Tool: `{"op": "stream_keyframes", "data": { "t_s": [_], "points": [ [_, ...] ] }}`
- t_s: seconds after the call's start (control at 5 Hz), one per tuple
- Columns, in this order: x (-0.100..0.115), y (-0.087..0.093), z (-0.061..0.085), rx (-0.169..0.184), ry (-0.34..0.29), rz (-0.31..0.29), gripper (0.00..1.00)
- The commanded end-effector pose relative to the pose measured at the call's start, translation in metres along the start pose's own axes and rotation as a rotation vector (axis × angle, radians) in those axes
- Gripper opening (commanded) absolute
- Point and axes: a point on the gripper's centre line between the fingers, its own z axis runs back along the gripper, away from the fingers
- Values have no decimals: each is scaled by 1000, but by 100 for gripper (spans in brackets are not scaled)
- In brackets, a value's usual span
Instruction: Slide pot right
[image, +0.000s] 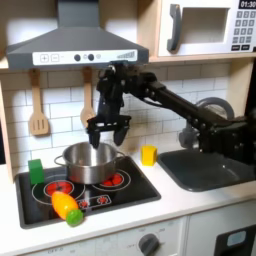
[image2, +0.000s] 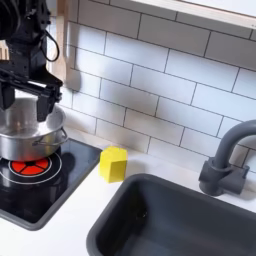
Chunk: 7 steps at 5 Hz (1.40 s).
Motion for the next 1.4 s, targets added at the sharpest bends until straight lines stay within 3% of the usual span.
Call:
{"op": "stream_keyframes", "data": {
  "t_s": [0.0,0.8,1.2],
  "points": [
    [7,5,-18,11,25,-5,100],
    [16,8,-44,20,54,-19,100],
    [13,6,-46,14,64,-29,100]
  ]
}}
